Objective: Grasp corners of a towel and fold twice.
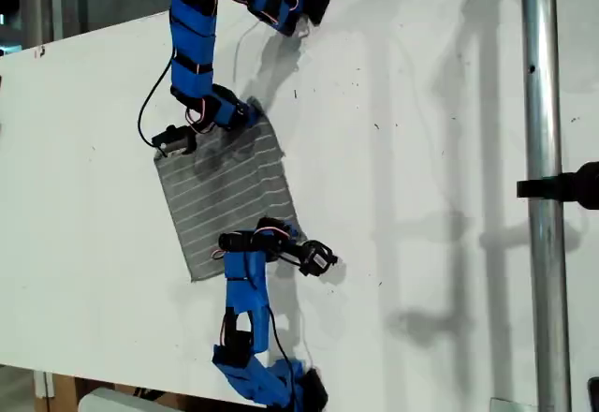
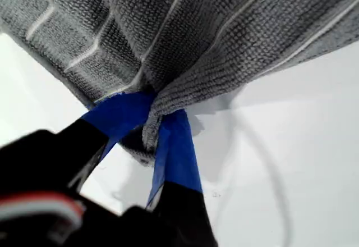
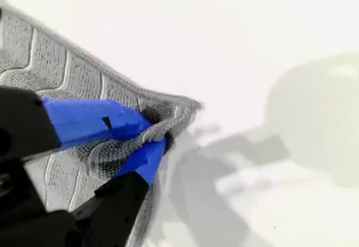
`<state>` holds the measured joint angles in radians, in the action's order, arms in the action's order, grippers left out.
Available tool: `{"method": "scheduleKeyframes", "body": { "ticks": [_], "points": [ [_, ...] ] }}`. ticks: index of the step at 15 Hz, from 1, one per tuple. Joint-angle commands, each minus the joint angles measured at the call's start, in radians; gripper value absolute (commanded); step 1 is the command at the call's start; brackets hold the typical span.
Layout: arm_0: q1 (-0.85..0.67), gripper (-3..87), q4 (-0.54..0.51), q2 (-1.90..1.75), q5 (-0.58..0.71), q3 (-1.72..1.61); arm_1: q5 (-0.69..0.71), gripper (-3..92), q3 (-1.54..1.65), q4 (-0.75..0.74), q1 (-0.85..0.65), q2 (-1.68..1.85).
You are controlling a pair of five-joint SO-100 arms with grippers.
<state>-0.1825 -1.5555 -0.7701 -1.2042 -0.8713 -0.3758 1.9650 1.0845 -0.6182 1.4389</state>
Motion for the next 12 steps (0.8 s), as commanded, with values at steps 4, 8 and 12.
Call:
{"method": "scheduleKeyframes", "body": {
  "ticks": [4, 8, 12],
  "points": [
    [0.044, -2.9, -0.046, -0.107, -0.002, 0.018, -0.048, -0.2, 0.029, 0.044, 0.043, 0.094],
    [0.186, -2.9, -0.078, -0.244, -0.02, -0.017, -0.31, -0.2, 0.074, 0.14, 0.347, 0.313],
    [0.402, -2.9, -0.089, -0.293, -0.104, -0.055, -0.632, -0.2, -0.046, 0.153, 0.755, 0.347]
  ]
}}
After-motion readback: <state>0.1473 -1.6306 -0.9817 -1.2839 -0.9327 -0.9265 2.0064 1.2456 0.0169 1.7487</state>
